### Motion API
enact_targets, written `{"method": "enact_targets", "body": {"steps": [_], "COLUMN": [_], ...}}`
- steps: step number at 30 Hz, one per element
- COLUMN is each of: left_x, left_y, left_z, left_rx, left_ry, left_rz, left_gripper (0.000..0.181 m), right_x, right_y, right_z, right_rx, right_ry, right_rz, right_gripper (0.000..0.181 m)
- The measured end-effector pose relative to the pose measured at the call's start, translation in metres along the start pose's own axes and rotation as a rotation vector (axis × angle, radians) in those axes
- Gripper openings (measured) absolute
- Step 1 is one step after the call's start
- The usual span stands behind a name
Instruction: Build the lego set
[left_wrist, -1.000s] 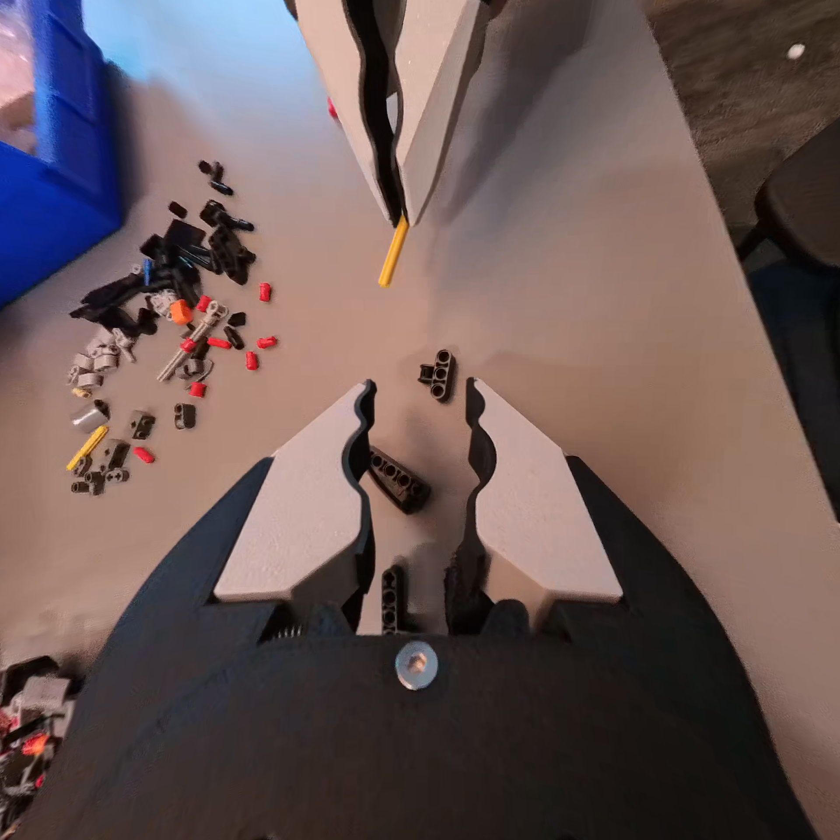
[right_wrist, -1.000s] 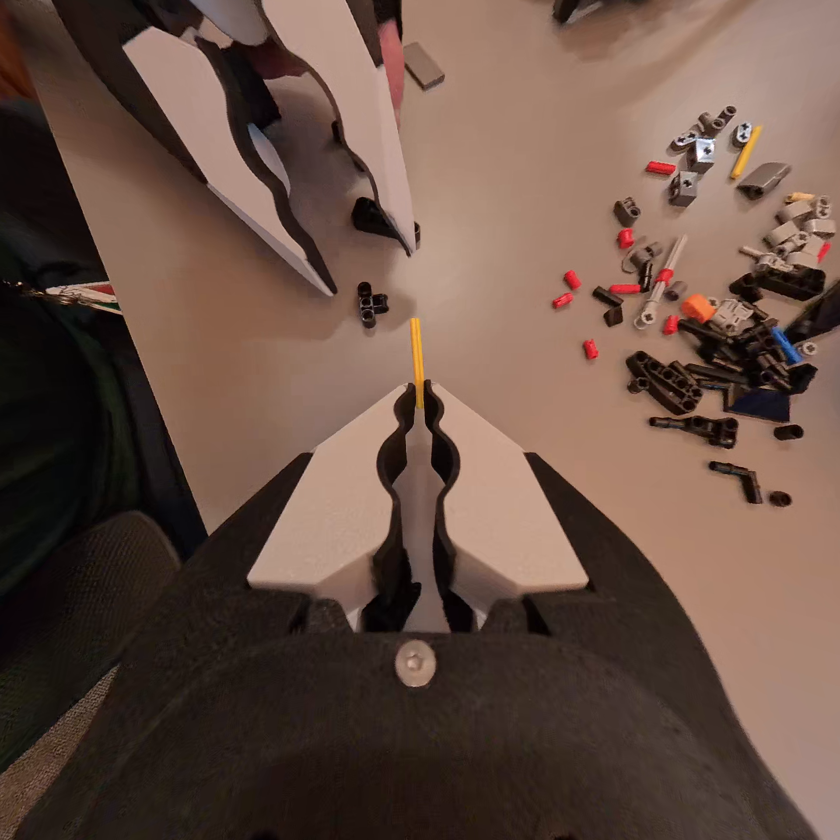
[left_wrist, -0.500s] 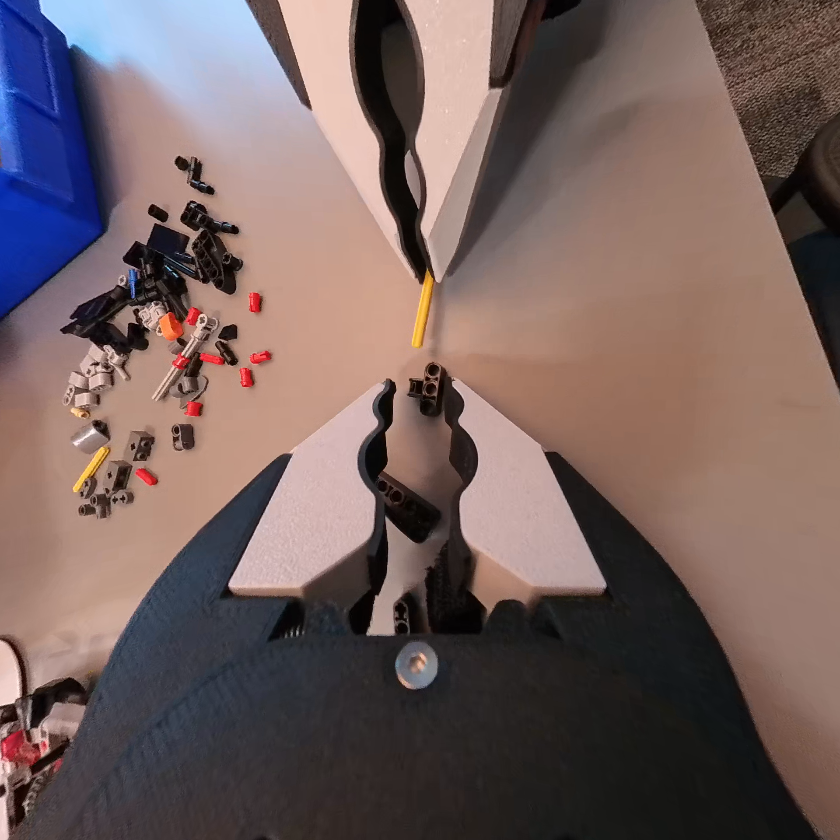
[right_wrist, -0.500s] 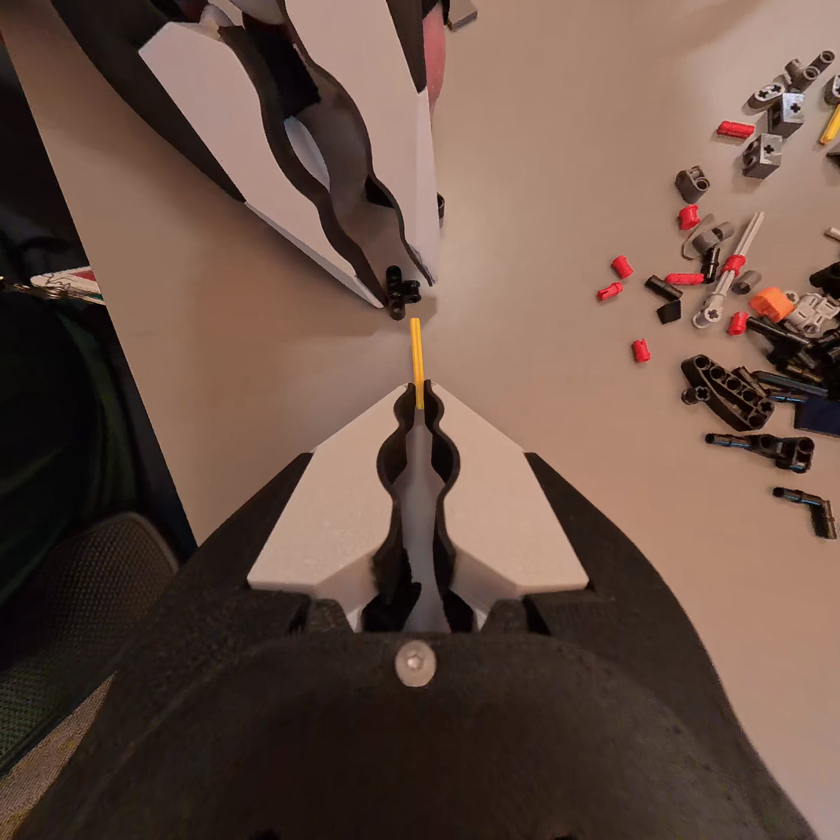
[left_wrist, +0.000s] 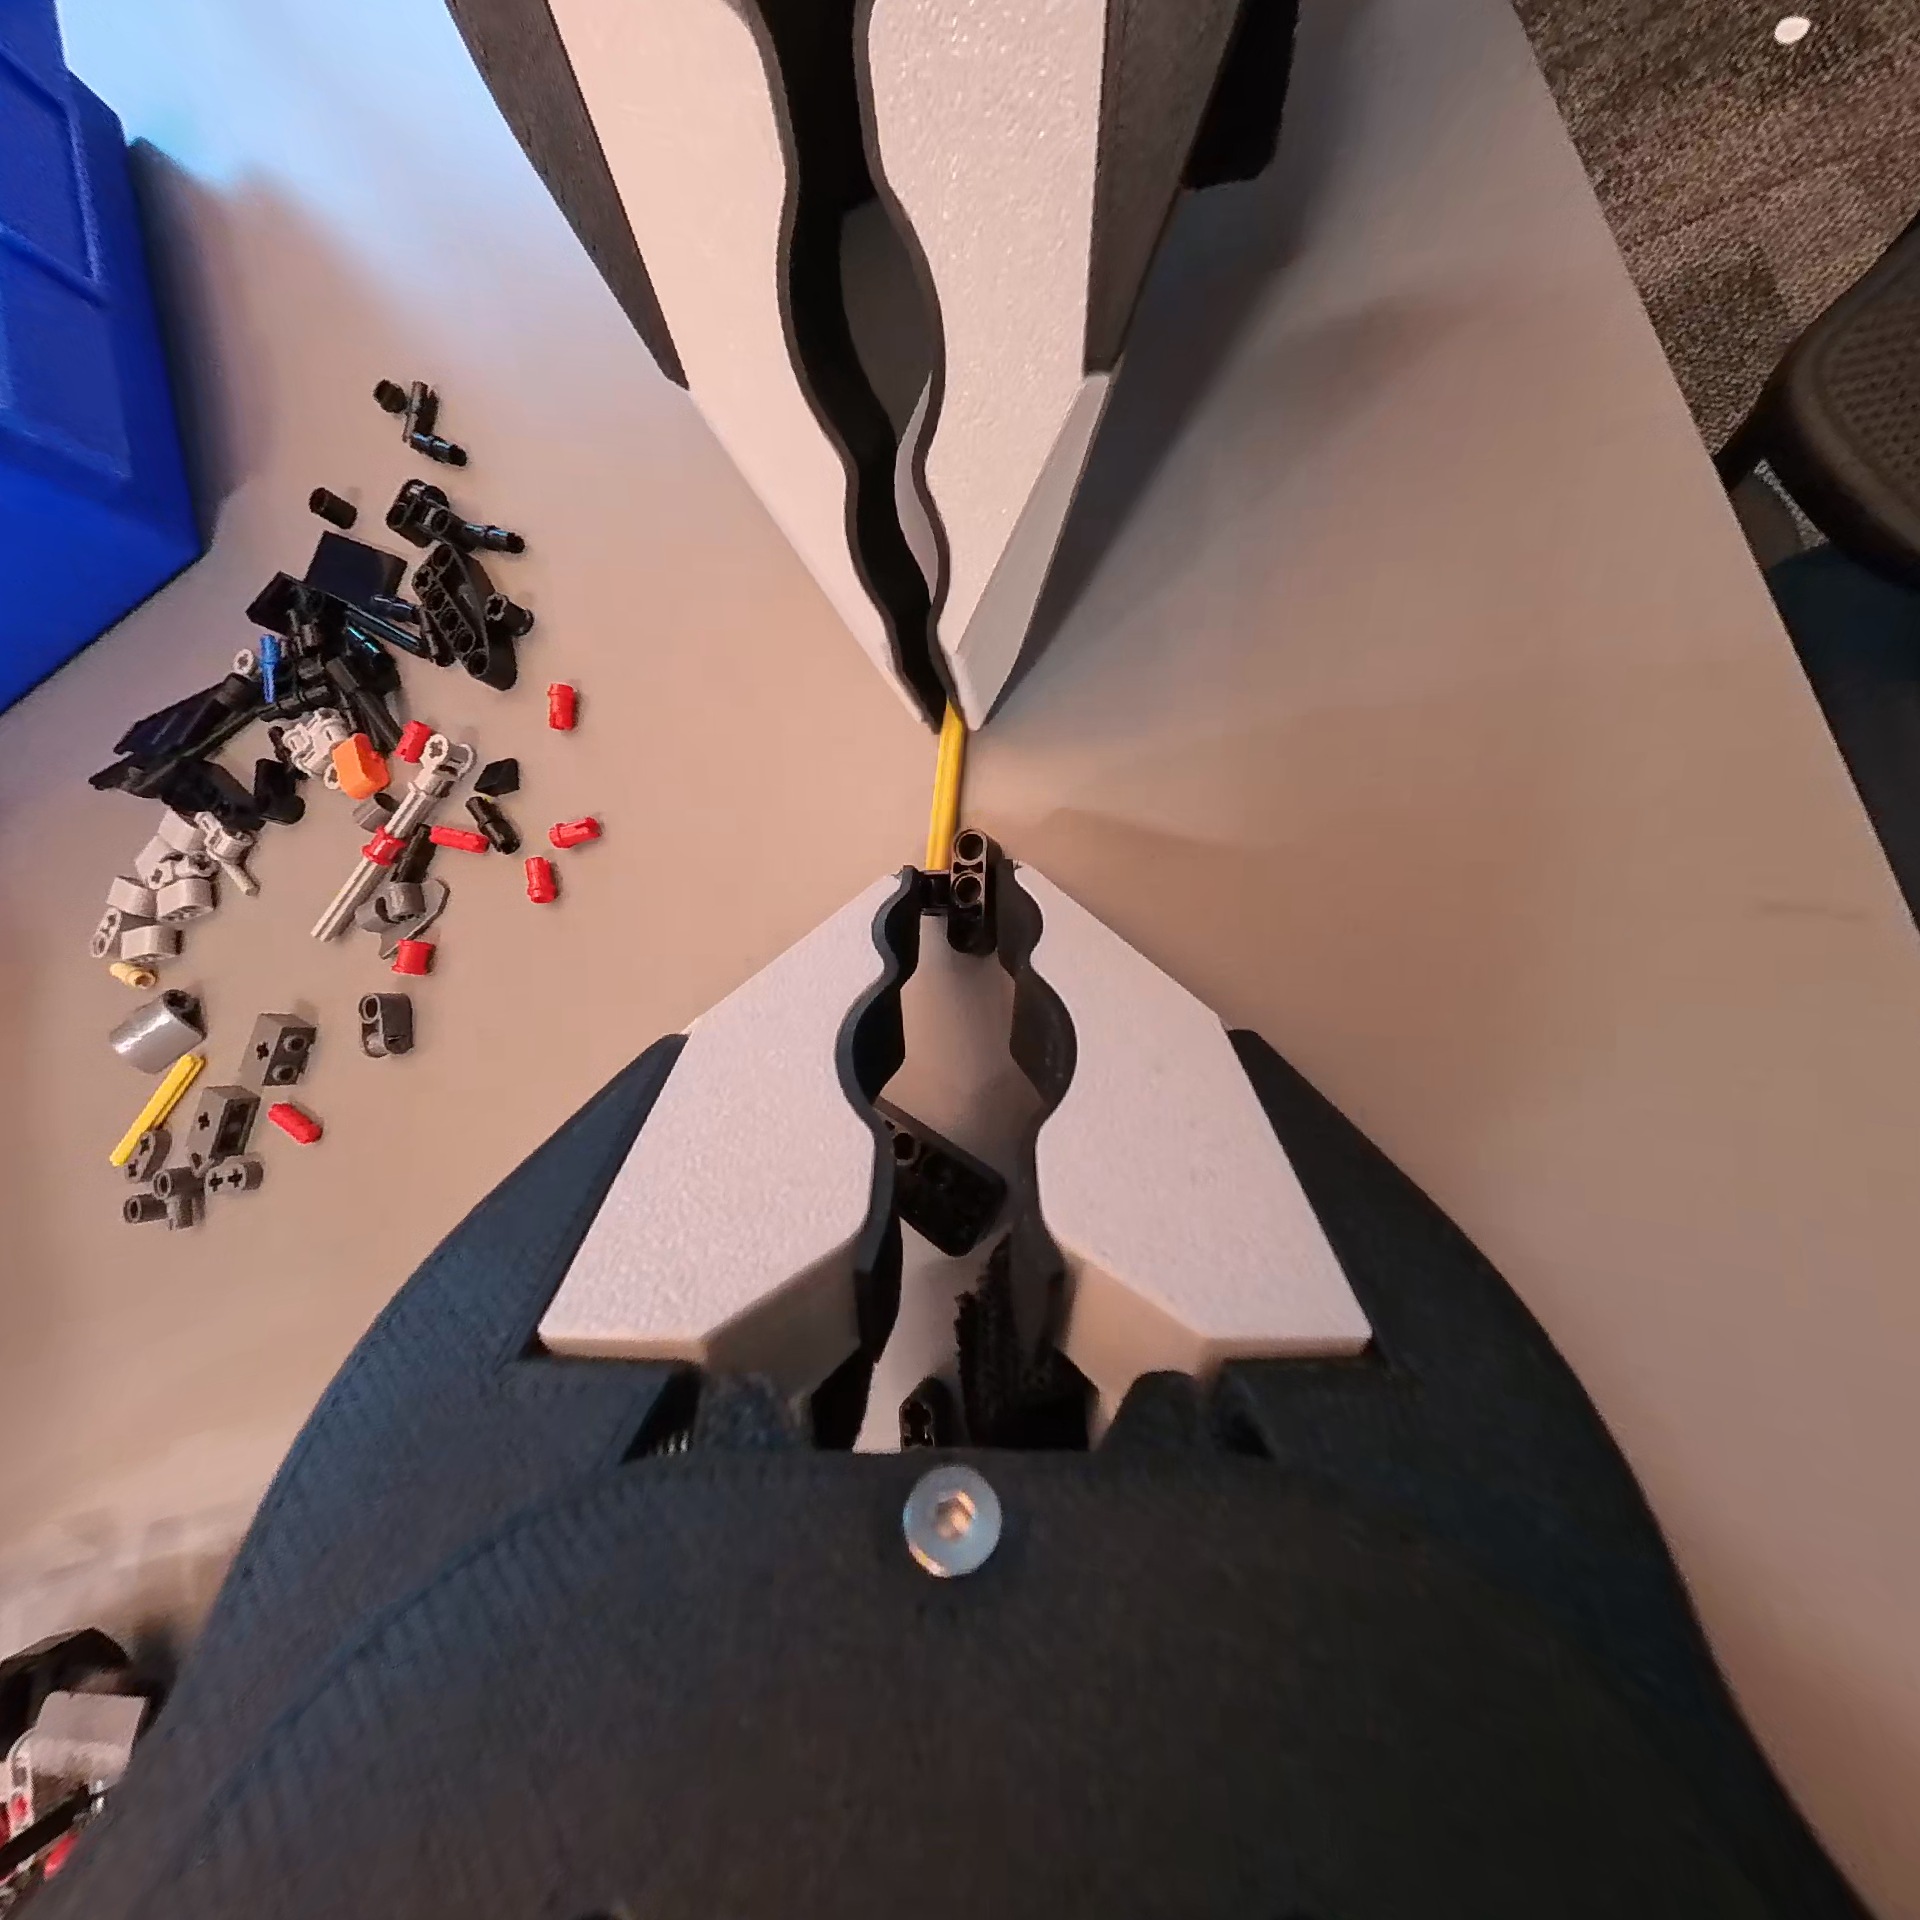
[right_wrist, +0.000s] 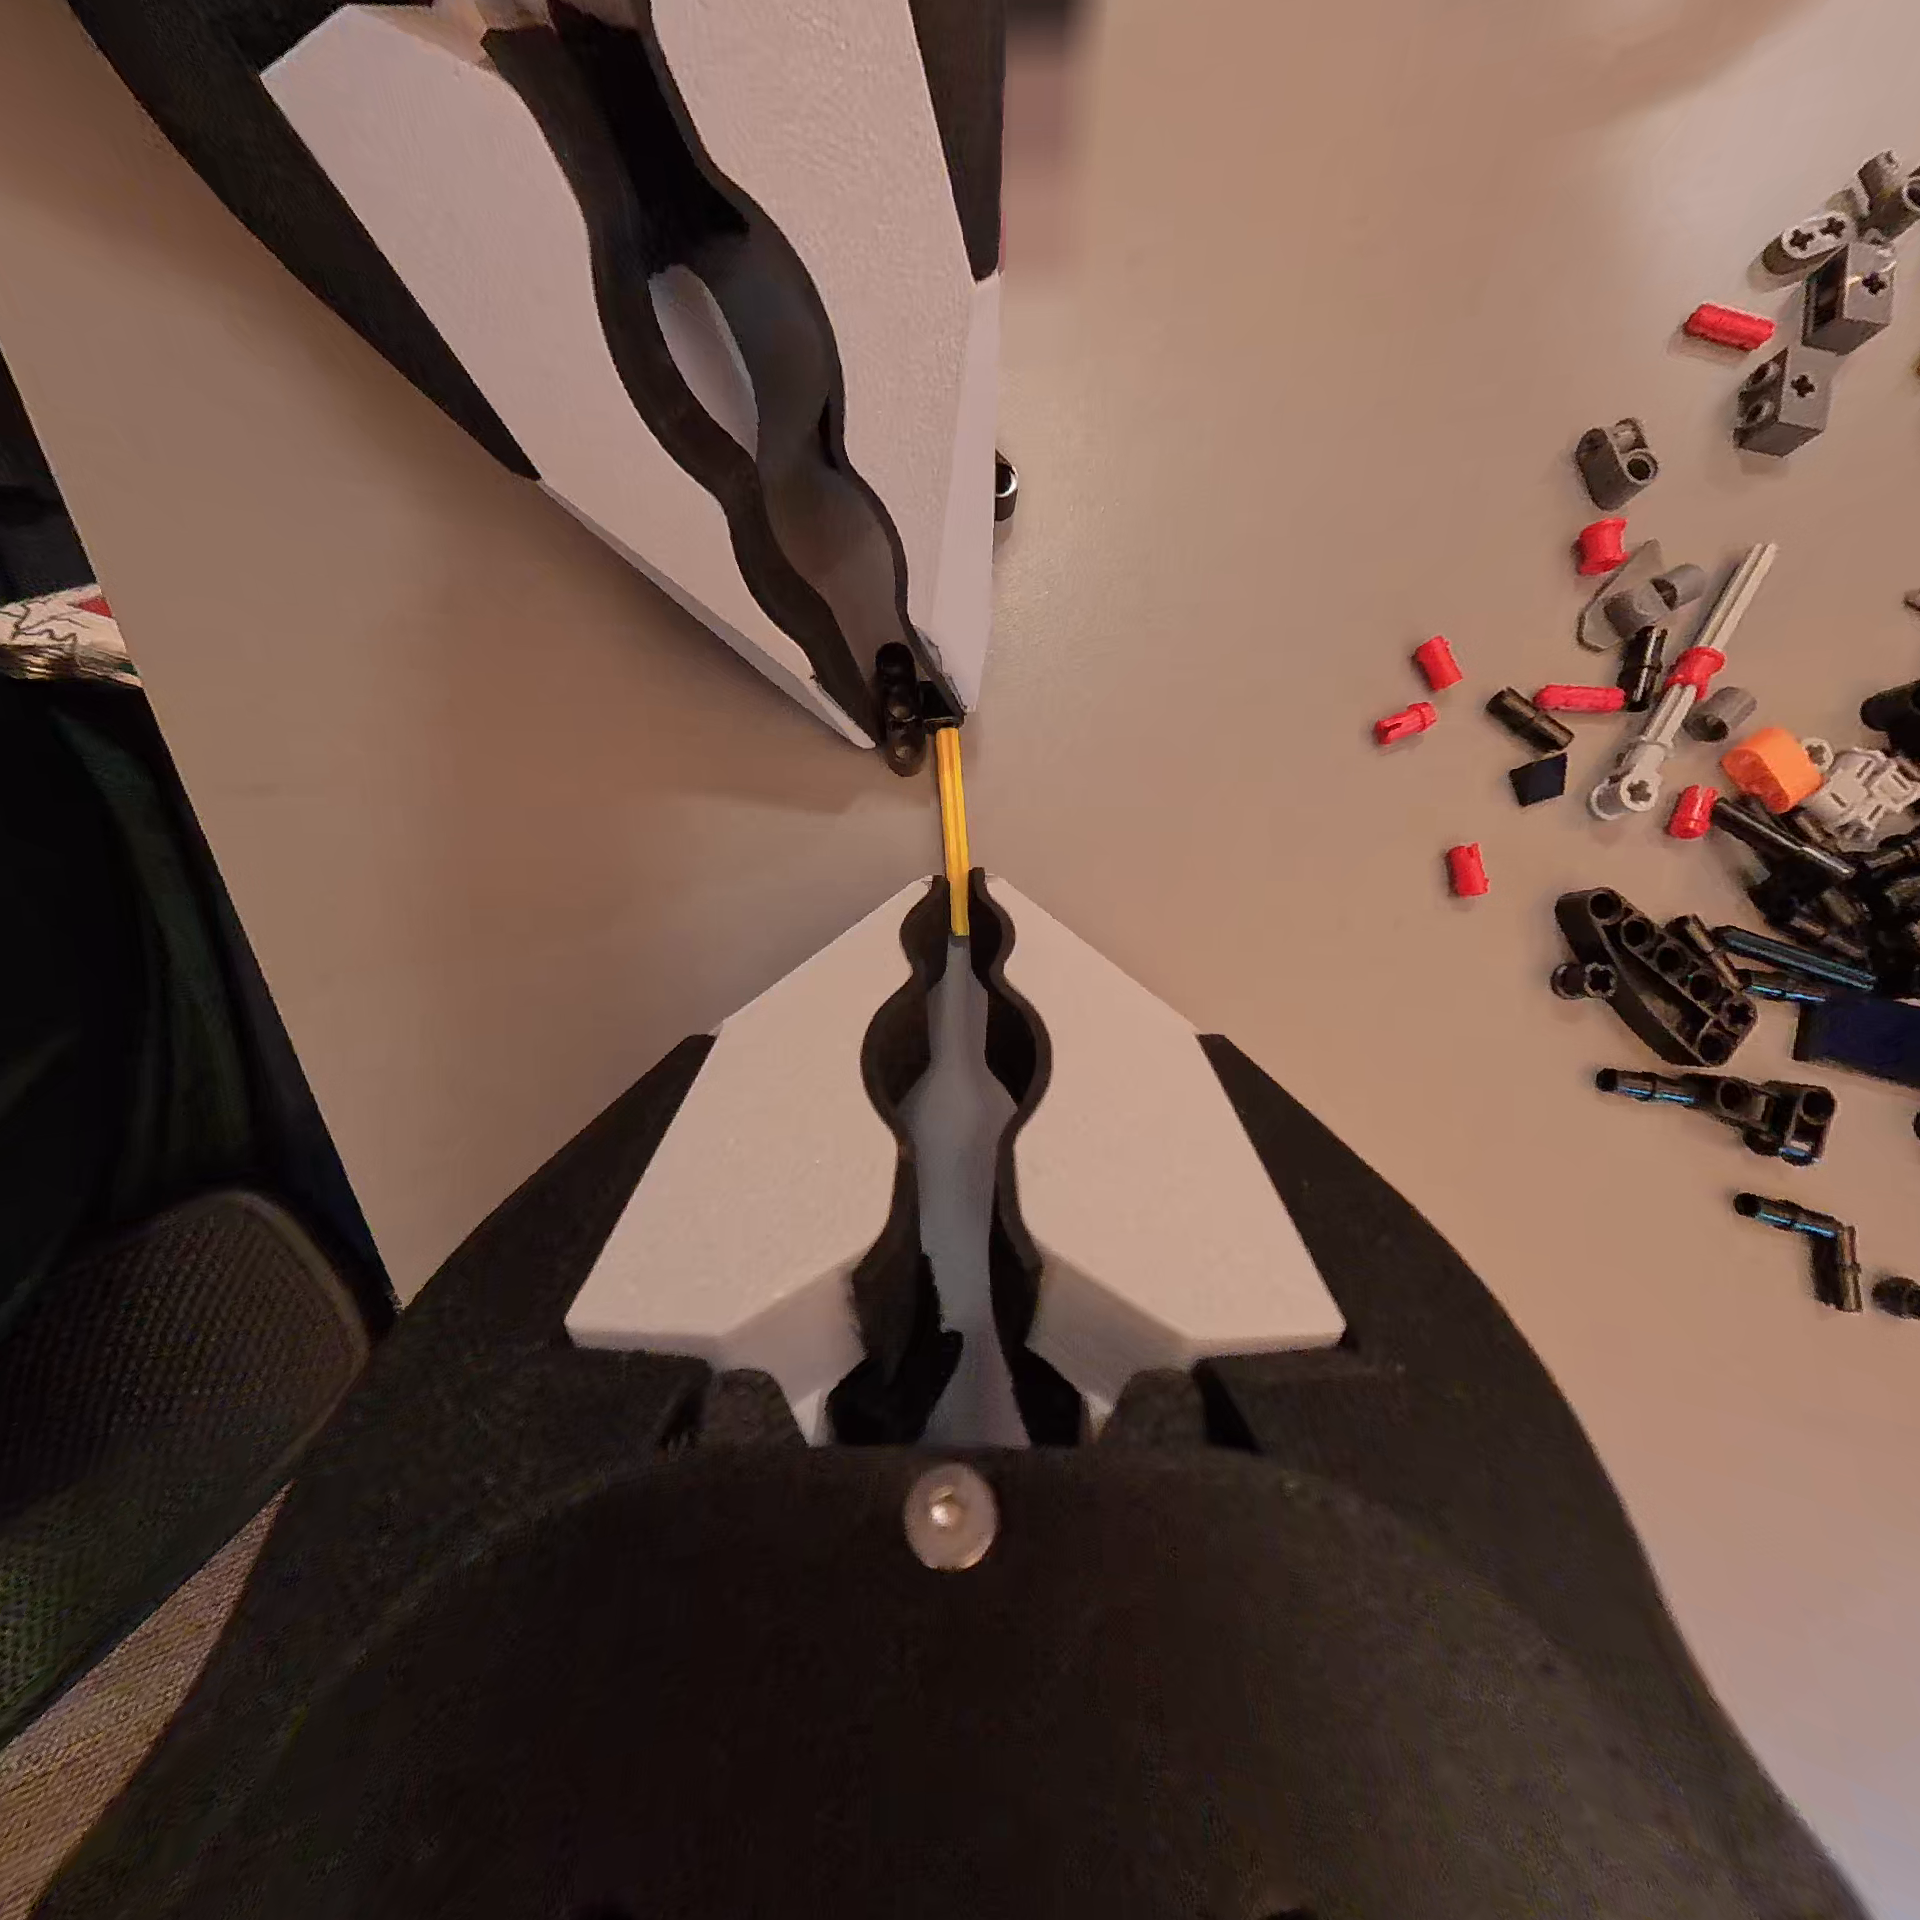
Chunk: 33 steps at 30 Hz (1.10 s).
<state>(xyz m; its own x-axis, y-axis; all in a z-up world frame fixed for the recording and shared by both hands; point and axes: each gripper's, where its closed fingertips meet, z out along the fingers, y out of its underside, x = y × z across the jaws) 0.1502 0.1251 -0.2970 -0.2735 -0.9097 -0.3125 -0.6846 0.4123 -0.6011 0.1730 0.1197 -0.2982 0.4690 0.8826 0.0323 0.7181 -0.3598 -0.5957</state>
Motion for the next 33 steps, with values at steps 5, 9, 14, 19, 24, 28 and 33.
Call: {"method": "enact_targets", "body": {"steps": [5, 9, 14, 19, 24, 28, 33], "left_x": [-0.0001, 0.0000, 0.0001, -0.0001, -0.0002, -0.0002, -0.0003], "left_y": [0.0001, 0.0001, 0.0001, 0.0002, 0.0002, 0.0003, 0.0003], "left_z": [0.0000, 0.0000, 0.0001, 0.0001, 0.0001, 0.0001, 0.0001], "left_rx": [0.010, 0.018, 0.029, 0.037, 0.037, 0.042, 0.045], "left_ry": [0.002, -0.002, 0.005, 0.014, 0.015, 0.020, 0.024], "left_rz": [0.003, -0.001, -0.007, -0.012, -0.012, -0.018, -0.014], "left_gripper": [0.012, 0.013, 0.012, 0.012, 0.012, 0.013, 0.012], "right_x": [0.0007, 0.0002, -0.0003, 0.0015, 0.0010, 0.0012, 0.0022], "right_y": [-0.0001, -0.0003, -0.0008, -0.0015, -0.0021, -0.0056, -0.0035], "right_z": [0.0001, -0.0001, -0.0004, -0.0006, -0.0013, -0.0044, -0.0018], "right_rx": [0.010, 0.041, 0.093, 0.120, 0.131, 0.169, 0.169], "right_ry": [0.005, 0.016, 0.054, 0.115, 0.144, 0.176, 0.216], "right_rz": [-0.005, -0.017, -0.031, -0.078, -0.128, -0.153, -0.183], "right_gripper": [0.001, 0.001, 0.001, 0.002, 0.001, 0.001, 0.001]}}
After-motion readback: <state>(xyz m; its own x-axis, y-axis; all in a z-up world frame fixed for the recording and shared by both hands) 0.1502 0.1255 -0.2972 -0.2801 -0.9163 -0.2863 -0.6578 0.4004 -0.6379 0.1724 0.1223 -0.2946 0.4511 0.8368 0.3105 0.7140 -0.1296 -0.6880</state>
